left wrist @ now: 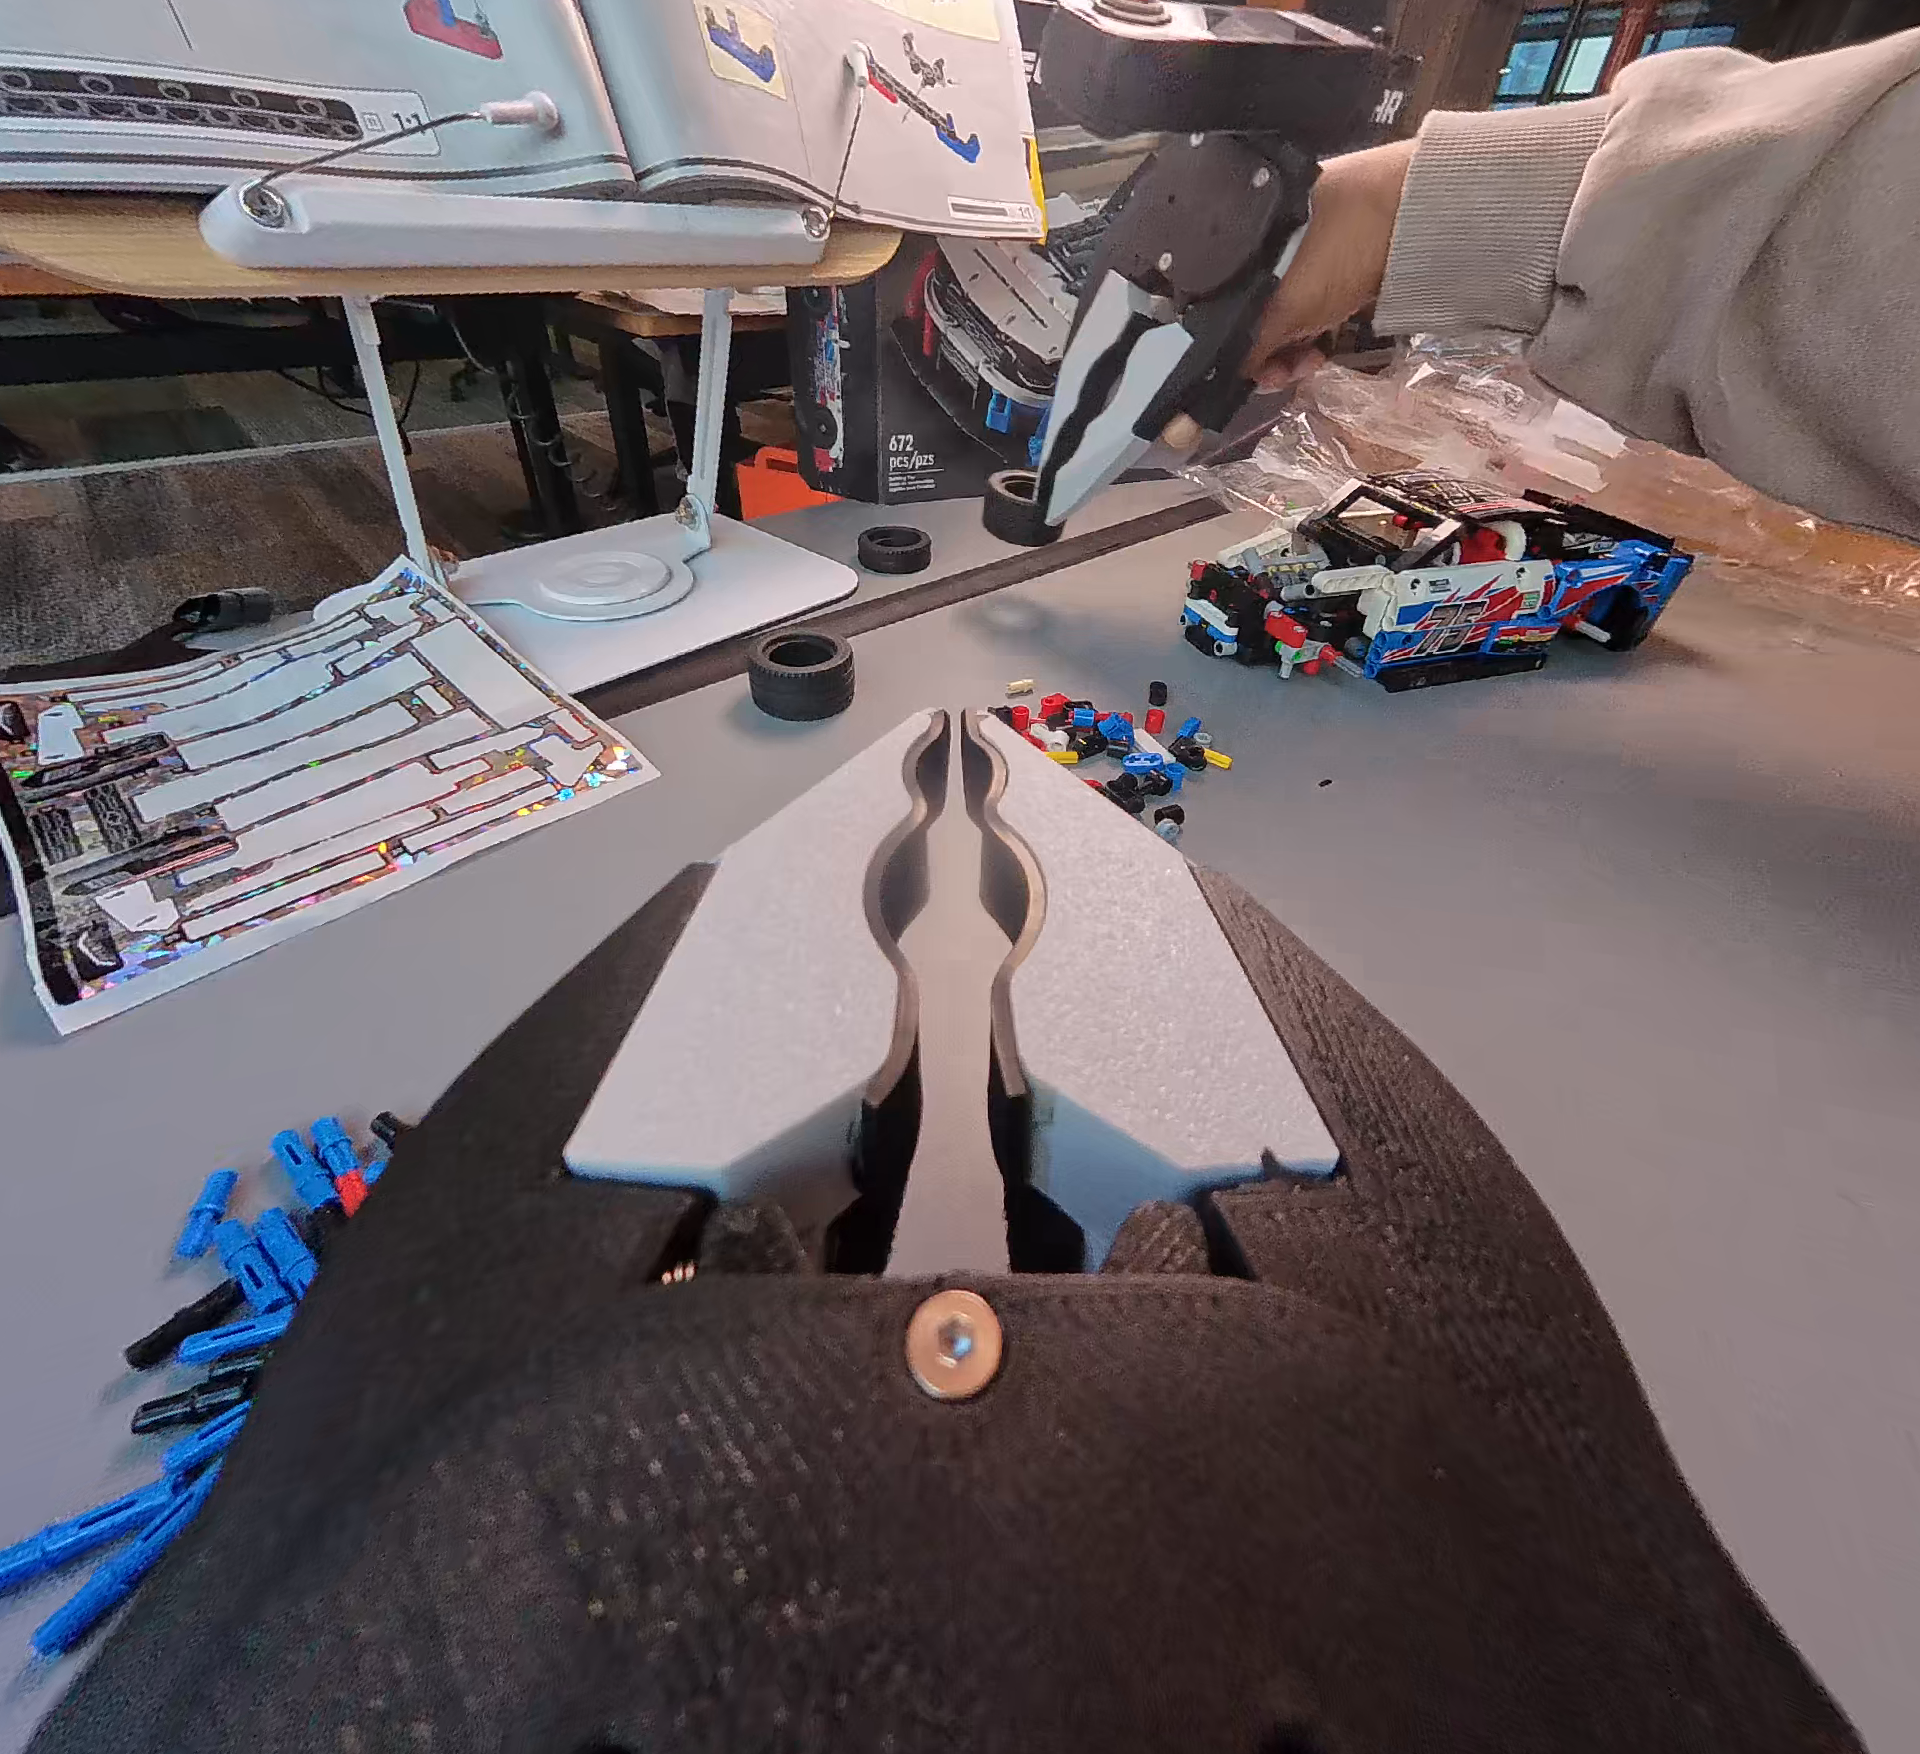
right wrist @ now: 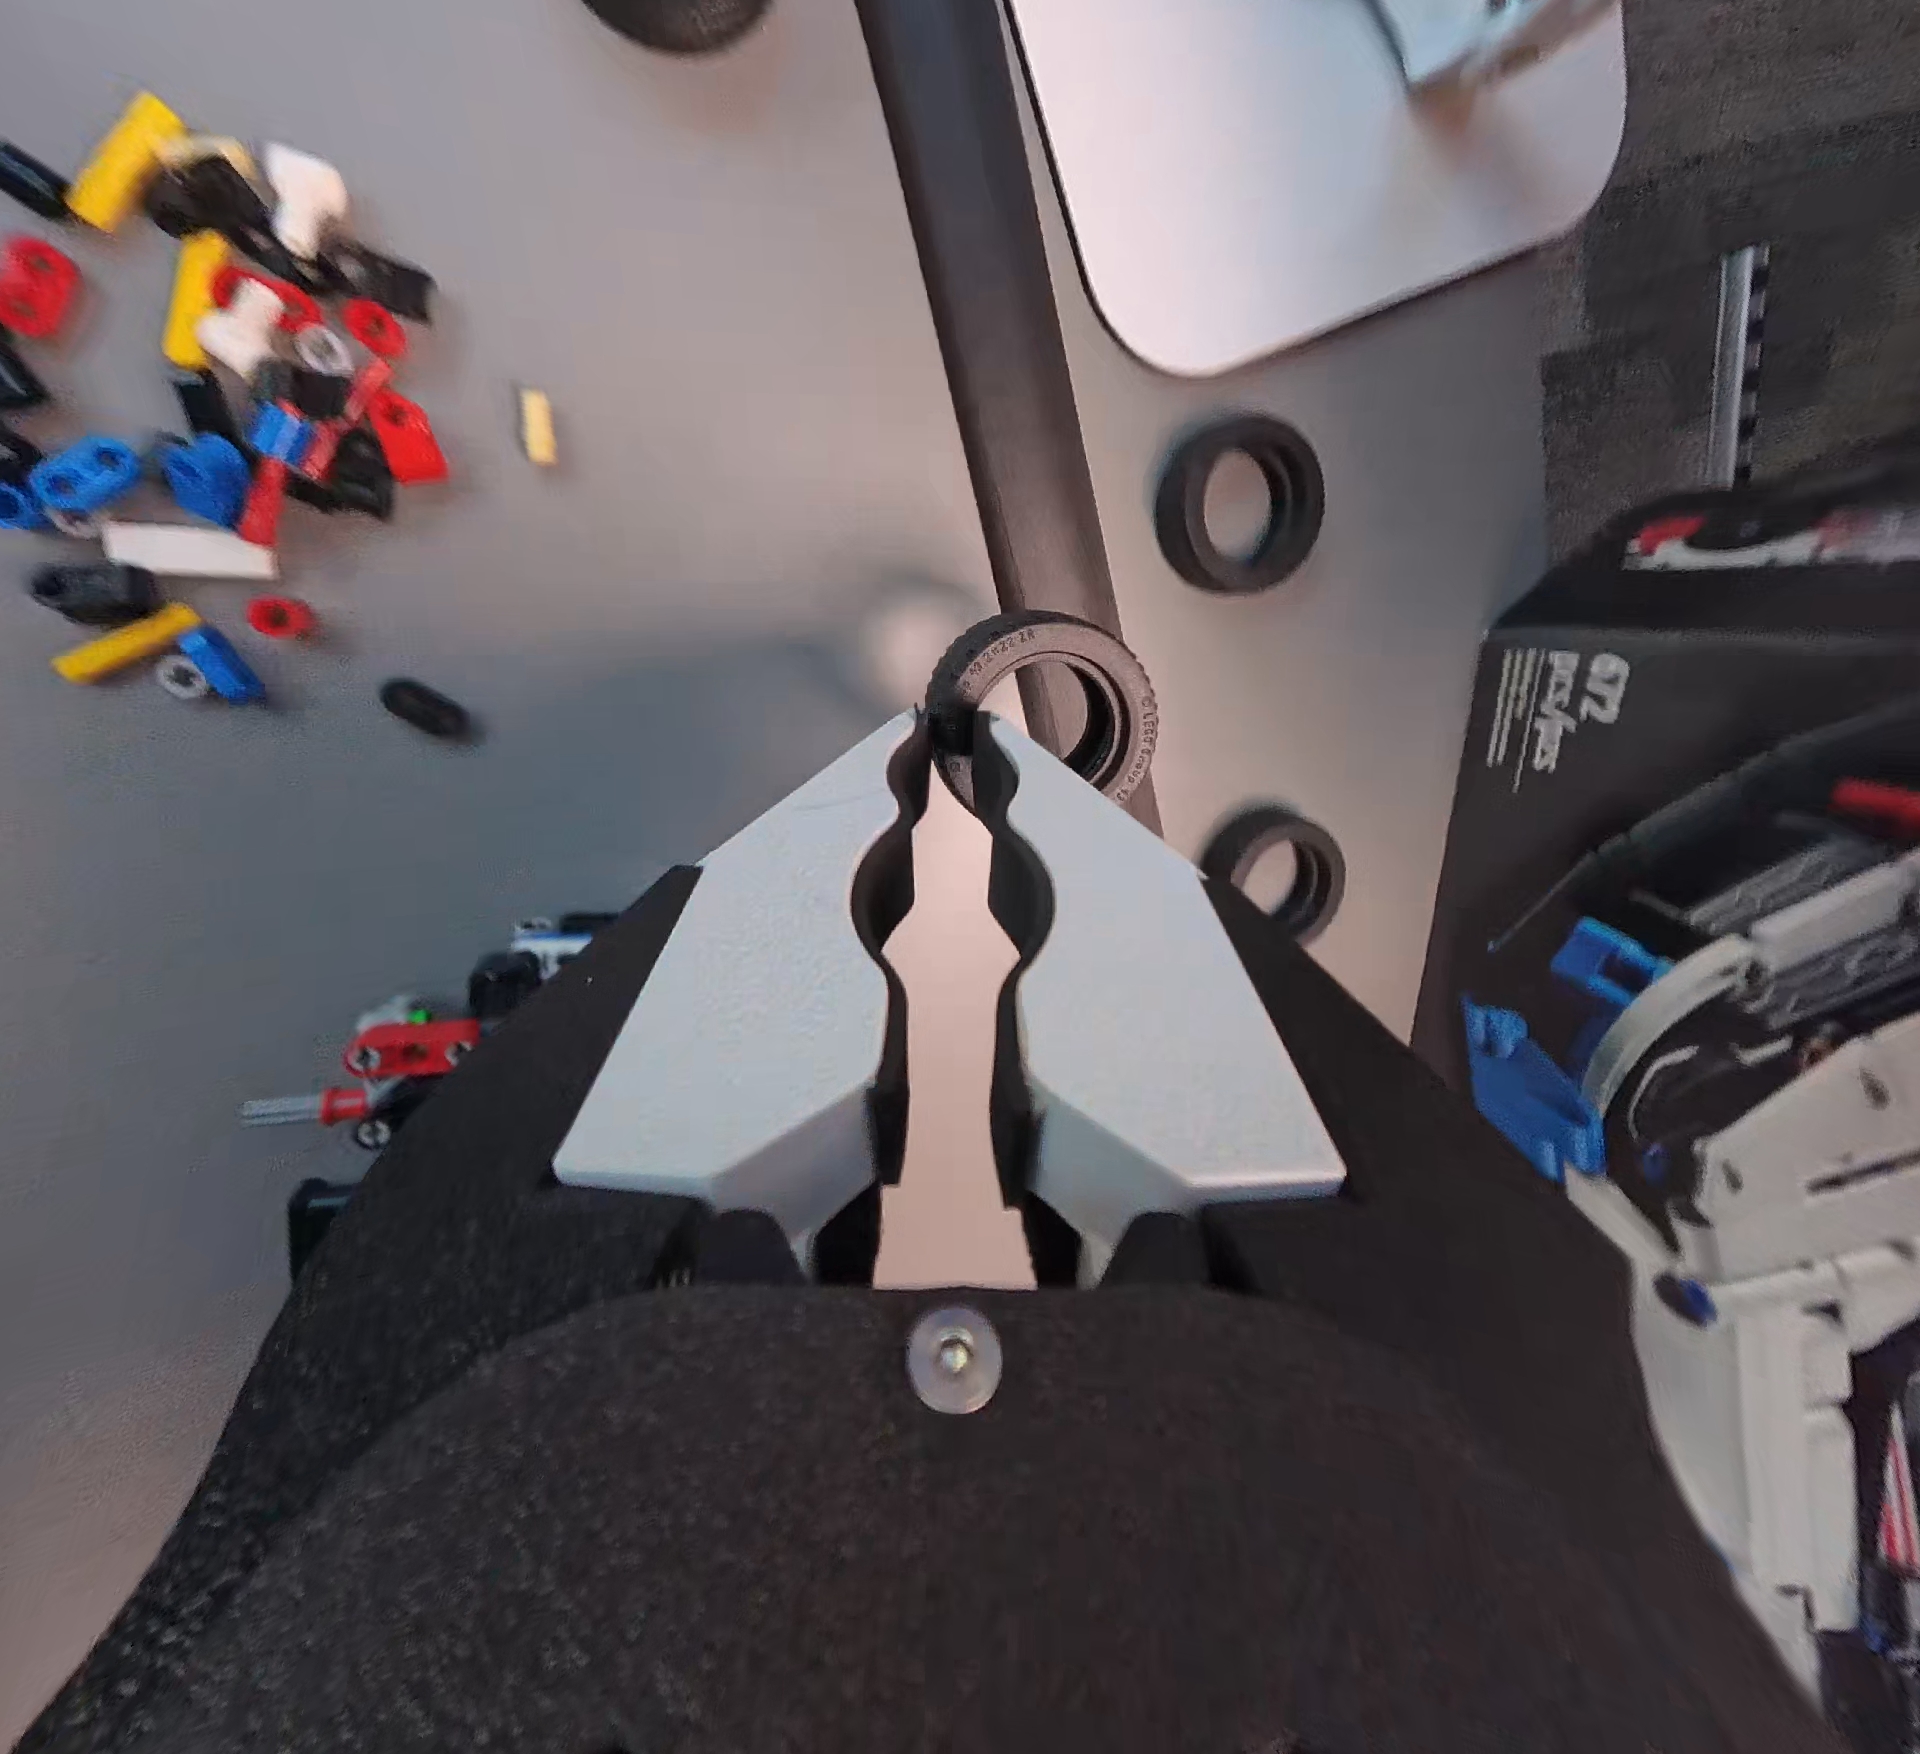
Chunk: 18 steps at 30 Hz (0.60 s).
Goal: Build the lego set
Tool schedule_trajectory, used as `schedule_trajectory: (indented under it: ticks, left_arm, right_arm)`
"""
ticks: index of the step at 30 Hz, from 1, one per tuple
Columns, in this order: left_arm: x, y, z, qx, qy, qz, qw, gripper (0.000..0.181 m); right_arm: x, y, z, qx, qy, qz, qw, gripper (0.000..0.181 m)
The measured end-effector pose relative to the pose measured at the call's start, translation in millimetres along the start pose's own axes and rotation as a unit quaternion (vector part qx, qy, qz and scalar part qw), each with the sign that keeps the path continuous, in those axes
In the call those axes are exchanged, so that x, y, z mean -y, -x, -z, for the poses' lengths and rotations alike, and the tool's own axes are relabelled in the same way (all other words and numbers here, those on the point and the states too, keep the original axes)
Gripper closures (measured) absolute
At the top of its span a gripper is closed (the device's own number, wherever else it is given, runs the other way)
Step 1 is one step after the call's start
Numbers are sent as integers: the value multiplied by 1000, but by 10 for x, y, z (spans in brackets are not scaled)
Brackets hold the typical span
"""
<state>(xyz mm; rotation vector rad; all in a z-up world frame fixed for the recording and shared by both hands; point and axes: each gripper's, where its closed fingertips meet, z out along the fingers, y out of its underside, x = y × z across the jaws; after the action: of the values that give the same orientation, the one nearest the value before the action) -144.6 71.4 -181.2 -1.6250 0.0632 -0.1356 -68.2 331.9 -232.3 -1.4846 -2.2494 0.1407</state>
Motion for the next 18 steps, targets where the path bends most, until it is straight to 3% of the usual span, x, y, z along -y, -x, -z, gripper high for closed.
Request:
schedule_trajectory:
  ticks: [5,11,14,18]
  left_arm:
    - [-8,-12,10,-1,2,-2,1000,181]
    - [30,19,54,1,-6,12,1000,181]
    - [34,8,44,-5,-8,30,1000,181]
    - [40,1,21,-10,-10,39,999,181]
  right_arm:
    - [624,255,-213,32,-7,50,998,175]
    - [776,442,-530,49,22,81,995,173]
    - [854,361,-401,52,-19,63,996,154]
    - [772,-137,-177,3,-59,-1,998,156]
